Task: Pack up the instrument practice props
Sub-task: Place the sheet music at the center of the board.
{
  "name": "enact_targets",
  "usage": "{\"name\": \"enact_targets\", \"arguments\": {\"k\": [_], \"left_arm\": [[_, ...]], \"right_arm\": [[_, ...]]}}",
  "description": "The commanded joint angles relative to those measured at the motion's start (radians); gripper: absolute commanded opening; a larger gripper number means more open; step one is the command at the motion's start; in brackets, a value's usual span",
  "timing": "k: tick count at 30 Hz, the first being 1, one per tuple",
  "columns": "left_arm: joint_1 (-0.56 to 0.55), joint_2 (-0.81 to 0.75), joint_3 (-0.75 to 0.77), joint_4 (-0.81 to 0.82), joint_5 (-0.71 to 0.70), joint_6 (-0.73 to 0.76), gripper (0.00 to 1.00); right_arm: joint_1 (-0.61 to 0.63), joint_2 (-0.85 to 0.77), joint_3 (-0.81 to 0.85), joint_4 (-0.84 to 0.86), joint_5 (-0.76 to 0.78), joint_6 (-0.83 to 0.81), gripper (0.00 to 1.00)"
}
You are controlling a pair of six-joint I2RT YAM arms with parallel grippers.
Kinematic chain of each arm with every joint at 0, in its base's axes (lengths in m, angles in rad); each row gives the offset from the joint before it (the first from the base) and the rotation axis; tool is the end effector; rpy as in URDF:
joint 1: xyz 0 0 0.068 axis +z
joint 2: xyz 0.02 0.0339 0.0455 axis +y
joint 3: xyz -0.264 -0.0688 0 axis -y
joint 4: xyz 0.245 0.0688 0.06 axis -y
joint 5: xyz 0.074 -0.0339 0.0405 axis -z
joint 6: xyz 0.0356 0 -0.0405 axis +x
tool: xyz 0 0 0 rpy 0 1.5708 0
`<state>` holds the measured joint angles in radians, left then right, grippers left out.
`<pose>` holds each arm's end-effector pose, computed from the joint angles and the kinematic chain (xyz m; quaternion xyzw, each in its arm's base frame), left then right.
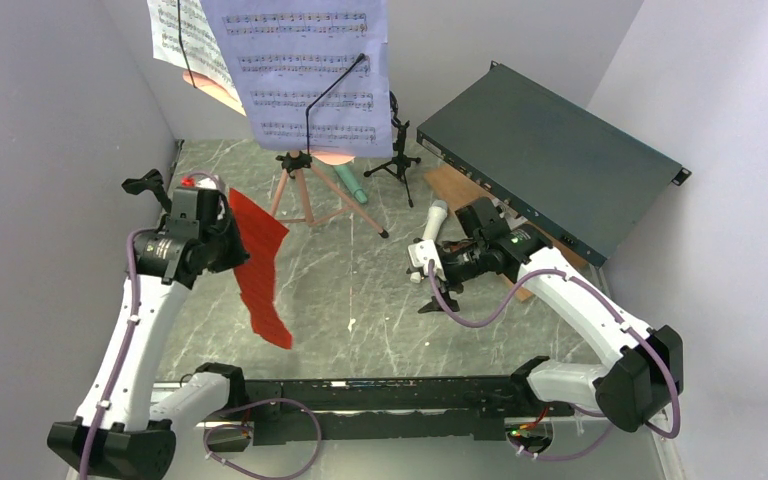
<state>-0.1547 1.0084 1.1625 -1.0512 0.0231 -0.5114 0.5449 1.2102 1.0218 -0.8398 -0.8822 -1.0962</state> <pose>0.1782 -0.0286 0.3481 -0.1637 0.9294 -0.1183 0.3088 0.1813 0.1420 0.2908 -0.7153 0.5103 0.3298 0.3451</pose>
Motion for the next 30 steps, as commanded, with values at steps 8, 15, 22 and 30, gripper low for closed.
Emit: {"name": "enact_targets", "arguments": {"k": [8, 15, 22, 30], "left_arm": [[0.151, 0.152, 0.105, 0.210, -0.302, 0.287, 0.00], [0.310, 0.249, 0.190, 0.433, -0.273, 0.319, 0.00], [0.433, 0.311, 0.110, 0.694, 0.030, 0.294, 0.00], [0.482, 0.597, 0.276, 0.753, 0.447, 0.339, 0.00]], "right_arm": [[-0.003, -0.002, -0.005, -0.027, -0.066, -0.042, 0.85], [-0.004, 0.010, -0.009, -0.034, -0.078, -0.055, 0.85], [-0.003, 0.029, -0.012, -0.042, -0.072, -0.068, 0.86], [-0.003, 0.034, -0.018, -0.034, -0.072, -0.062, 0.86]]}}
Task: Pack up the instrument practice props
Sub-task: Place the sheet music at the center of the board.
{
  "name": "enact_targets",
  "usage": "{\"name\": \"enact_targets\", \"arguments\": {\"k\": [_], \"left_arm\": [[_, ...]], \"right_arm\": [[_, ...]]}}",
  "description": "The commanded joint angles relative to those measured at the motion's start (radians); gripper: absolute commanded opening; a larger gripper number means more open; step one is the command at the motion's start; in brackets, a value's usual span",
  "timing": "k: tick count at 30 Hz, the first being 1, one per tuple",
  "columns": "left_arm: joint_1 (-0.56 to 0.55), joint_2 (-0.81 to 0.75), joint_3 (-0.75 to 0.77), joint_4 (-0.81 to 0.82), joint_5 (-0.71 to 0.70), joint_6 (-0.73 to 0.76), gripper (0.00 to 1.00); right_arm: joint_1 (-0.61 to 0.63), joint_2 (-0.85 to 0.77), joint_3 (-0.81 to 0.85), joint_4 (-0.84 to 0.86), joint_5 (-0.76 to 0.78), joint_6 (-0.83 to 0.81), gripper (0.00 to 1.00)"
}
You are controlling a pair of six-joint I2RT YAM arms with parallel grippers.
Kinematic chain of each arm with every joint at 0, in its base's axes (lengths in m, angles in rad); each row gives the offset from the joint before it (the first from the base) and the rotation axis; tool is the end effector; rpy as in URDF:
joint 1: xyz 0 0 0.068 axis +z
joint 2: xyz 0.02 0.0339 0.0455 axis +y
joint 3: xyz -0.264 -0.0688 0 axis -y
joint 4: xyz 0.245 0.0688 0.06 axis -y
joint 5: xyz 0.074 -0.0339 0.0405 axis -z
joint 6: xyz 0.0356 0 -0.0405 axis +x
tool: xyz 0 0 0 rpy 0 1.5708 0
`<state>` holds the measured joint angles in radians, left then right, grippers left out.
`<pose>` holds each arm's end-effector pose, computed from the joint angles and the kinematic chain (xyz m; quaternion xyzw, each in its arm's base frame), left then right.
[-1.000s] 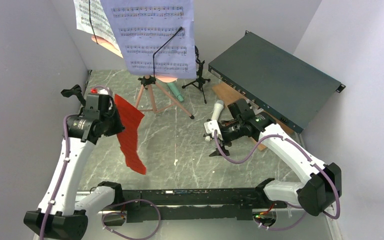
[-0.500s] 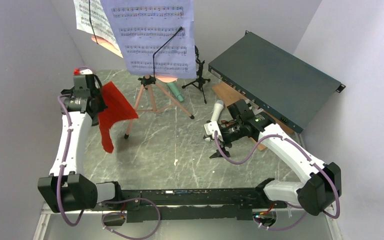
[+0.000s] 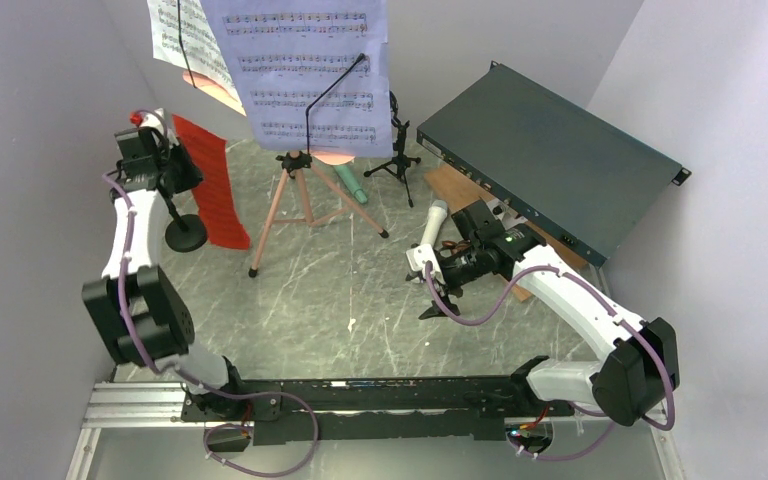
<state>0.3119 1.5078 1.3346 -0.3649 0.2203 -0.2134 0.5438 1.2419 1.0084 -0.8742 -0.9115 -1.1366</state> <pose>0.3340 0.0995 0.3381 -0.1720 0.8488 -0.0713 0.4948 0.1821 0.1430 0.2793 -0.7183 0.5080 0.3495 0.3222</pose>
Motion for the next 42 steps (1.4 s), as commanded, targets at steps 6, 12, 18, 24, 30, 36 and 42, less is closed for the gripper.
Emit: {"name": "enact_targets", "arguments": {"k": [6, 12, 18, 24, 30, 36, 42], "left_arm": [[0.018, 0.233, 0.212, 0.060, 0.295, 0.040, 0.00], [0.017, 0.326, 0.334, 0.033, 0.238, 0.040, 0.00], [-0.005, 0.452, 0.489, -0.083, 0.102, 0.082, 0.00], [-0.046, 0.558, 0.581, -0.132, -0.036, 0.131, 0.00], [-0.094, 0.619, 0.659, -0.166, -0.188, 0.160, 0.00], [-0.141, 0.631, 0.684, -0.163, -0.446, 0.129, 0.19], [-0.184, 0.580, 0.699, -0.156, -0.626, 0.116, 0.43]], "right_arm": [[-0.001, 0.004, -0.010, 0.004, -0.043, -0.023, 0.86], [-0.001, 0.004, -0.014, 0.010, -0.041, -0.020, 0.87], [-0.001, 0.009, -0.016, 0.008, -0.043, -0.022, 0.87], [-0.002, 0.013, -0.014, 0.003, -0.047, -0.024, 0.88], [-0.001, 0.017, -0.013, -0.007, -0.053, -0.033, 0.89], [-0.003, 0.014, -0.011, -0.012, -0.053, -0.035, 0.89], [-0.003, 0.015, -0.010, -0.020, -0.052, -0.042, 0.89]]}}
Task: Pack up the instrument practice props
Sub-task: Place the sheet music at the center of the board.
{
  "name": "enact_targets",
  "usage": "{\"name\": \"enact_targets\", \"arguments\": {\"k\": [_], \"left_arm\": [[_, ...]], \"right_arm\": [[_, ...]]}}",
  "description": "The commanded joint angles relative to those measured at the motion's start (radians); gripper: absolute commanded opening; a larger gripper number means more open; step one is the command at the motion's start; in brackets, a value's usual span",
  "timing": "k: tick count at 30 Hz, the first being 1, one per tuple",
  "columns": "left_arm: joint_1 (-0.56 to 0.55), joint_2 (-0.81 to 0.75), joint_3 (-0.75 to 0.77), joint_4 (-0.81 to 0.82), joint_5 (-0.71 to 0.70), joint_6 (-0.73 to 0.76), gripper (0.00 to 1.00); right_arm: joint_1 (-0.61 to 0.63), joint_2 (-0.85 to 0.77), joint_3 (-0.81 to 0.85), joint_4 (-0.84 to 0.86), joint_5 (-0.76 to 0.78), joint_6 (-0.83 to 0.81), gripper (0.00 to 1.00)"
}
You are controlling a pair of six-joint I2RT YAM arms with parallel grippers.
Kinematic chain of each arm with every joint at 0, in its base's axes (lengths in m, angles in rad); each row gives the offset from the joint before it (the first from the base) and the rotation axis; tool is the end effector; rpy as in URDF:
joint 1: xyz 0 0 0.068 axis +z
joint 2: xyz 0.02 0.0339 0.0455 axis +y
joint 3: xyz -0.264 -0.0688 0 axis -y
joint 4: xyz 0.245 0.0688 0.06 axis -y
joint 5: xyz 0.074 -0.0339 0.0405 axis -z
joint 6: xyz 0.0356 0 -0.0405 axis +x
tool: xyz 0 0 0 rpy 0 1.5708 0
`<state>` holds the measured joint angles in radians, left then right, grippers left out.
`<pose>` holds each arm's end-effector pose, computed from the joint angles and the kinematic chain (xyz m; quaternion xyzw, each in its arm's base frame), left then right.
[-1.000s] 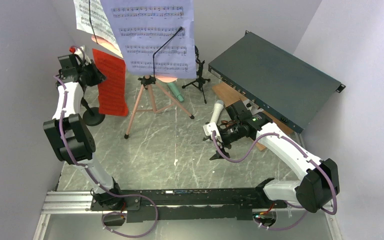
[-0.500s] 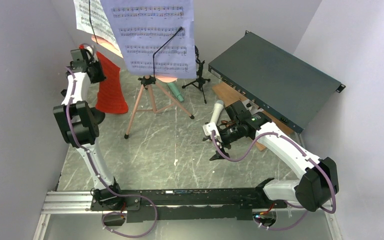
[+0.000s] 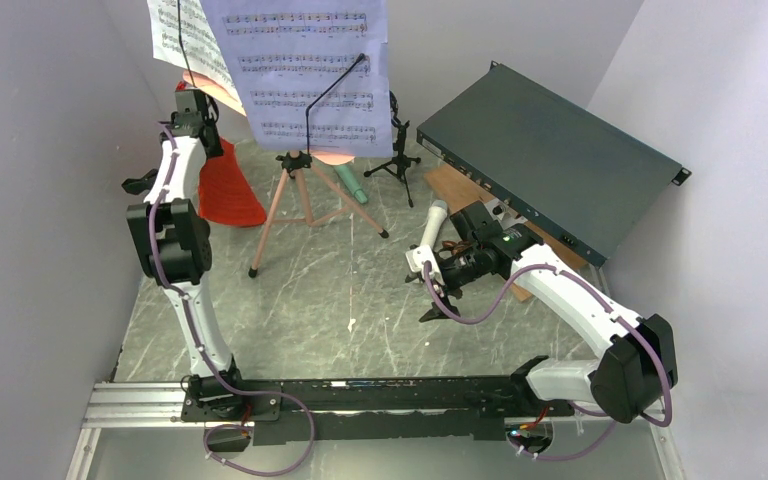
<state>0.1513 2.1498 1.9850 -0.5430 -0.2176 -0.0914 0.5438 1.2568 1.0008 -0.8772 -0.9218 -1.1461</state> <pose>0.4918 0.0828 0.2828 -0.1544 0.8908 0.1110 0.4126 0.1831 0.1439 0.2741 -0.7180 0.5081 0.3569 0.3144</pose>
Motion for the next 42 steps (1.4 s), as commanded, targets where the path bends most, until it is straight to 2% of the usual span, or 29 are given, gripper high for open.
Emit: {"name": "enact_targets", "arguments": {"k": [1, 4, 9, 13, 17, 21, 25, 29, 33, 38, 42], "left_arm": [[-0.032, -0.074, 0.047, 0.023, -0.208, -0.005, 0.47], [-0.041, -0.109, 0.036, 0.022, -0.263, -0.012, 0.55], [-0.041, -0.176, -0.010, -0.001, -0.314, -0.031, 0.59], [-0.041, -0.274, -0.097, -0.024, -0.248, -0.059, 0.62], [-0.037, -0.431, -0.259, -0.050, -0.154, -0.102, 0.75], [0.001, -0.615, -0.454, -0.036, 0.032, -0.135, 0.85], [0.052, -0.772, -0.625, 0.013, 0.216, -0.145, 0.87], [0.061, -0.876, -0.723, -0.003, 0.365, -0.135, 0.89], [0.063, -0.982, -0.821, 0.011, 0.614, -0.138, 0.90], [0.063, -1.178, -0.961, 0.105, 0.855, -0.212, 0.91], [0.063, -1.310, -0.973, 0.194, 0.984, -0.284, 0.92]], "right_arm": [[-0.003, 0.000, -0.002, -0.018, -0.042, -0.033, 0.89], [-0.002, 0.000, -0.001, -0.020, -0.041, -0.034, 0.89], [-0.002, 0.001, -0.001, -0.023, -0.039, -0.036, 0.90], [-0.004, 0.003, -0.001, -0.026, -0.034, -0.039, 0.90], [-0.011, 0.000, 0.002, -0.036, -0.035, -0.045, 0.90], [-0.016, -0.001, 0.007, -0.054, -0.044, -0.064, 0.90], [-0.017, 0.004, 0.009, -0.065, -0.046, -0.075, 0.90], [-0.021, 0.005, 0.011, -0.080, -0.049, -0.090, 0.90], [-0.047, -0.008, 0.019, -0.104, -0.055, -0.105, 0.90], [-0.095, -0.018, 0.023, -0.117, -0.084, -0.111, 0.90], [-0.097, 0.002, 0.021, -0.117, -0.093, -0.114, 0.90]]}}
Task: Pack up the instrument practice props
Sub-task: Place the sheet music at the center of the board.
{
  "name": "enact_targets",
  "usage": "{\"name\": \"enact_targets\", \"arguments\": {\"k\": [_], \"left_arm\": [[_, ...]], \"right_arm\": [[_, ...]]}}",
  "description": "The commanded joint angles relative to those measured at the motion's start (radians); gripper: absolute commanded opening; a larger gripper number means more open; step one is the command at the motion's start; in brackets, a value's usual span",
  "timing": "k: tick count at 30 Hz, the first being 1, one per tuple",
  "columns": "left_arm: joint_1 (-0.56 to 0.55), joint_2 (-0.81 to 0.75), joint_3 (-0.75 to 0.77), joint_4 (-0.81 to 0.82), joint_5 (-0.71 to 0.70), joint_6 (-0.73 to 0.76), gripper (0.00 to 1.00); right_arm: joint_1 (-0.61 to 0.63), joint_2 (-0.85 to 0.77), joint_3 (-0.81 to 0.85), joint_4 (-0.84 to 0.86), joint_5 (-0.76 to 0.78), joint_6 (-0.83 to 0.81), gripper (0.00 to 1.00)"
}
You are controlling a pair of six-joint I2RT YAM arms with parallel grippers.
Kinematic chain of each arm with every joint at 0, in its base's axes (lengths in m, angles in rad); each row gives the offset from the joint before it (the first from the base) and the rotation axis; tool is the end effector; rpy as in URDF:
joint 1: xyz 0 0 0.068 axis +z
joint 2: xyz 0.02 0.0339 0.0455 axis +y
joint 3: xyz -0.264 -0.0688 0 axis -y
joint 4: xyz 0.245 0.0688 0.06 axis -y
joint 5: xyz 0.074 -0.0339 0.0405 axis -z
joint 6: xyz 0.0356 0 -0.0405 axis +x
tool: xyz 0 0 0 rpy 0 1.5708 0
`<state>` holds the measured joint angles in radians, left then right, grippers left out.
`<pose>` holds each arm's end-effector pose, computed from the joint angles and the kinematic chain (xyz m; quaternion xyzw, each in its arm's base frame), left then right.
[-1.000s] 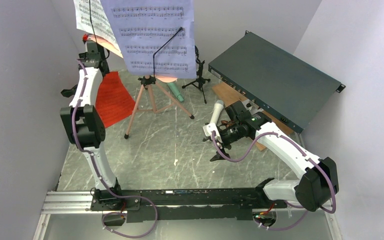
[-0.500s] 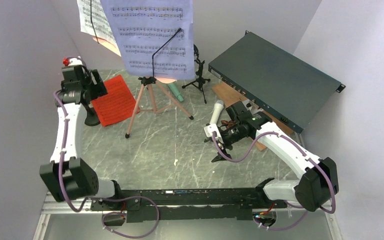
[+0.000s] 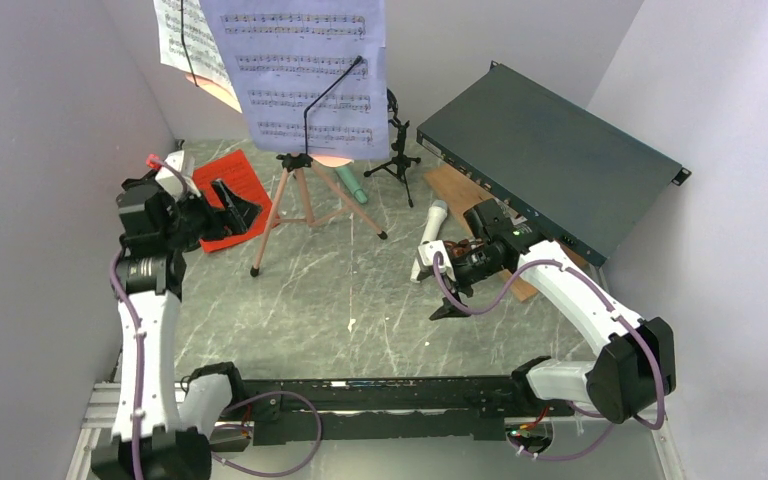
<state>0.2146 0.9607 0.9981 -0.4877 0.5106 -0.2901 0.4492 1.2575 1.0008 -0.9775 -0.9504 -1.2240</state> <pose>0.2049 0.0269 0.3533 -0.0747 0.8272 -0.2332 0.5057 0.1875 0.1225 0.2711 -0.7021 0.5304 0.3614 0.3083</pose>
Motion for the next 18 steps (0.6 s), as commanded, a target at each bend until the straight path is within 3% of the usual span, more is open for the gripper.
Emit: {"name": "enact_targets", "arguments": {"k": [1, 7, 11, 18], "left_arm": [[-0.001, -0.142, 0.028, 0.151, 0.275, -0.101, 0.93], [-0.001, -0.173, 0.200, 0.193, 0.312, -0.202, 0.94], [0.000, -0.121, 0.298, 0.273, 0.291, -0.370, 0.94], [0.000, 0.048, 0.415, 0.638, 0.377, -0.752, 0.94]], "right_arm": [[-0.003, 0.007, 0.022, -0.019, -0.065, -0.037, 0.90], [-0.003, 0.019, 0.018, -0.012, -0.062, -0.034, 0.90], [-0.003, 0.023, 0.017, -0.011, -0.061, -0.033, 0.90], [-0.003, 0.020, 0.015, -0.010, -0.060, -0.033, 0.90]]}}
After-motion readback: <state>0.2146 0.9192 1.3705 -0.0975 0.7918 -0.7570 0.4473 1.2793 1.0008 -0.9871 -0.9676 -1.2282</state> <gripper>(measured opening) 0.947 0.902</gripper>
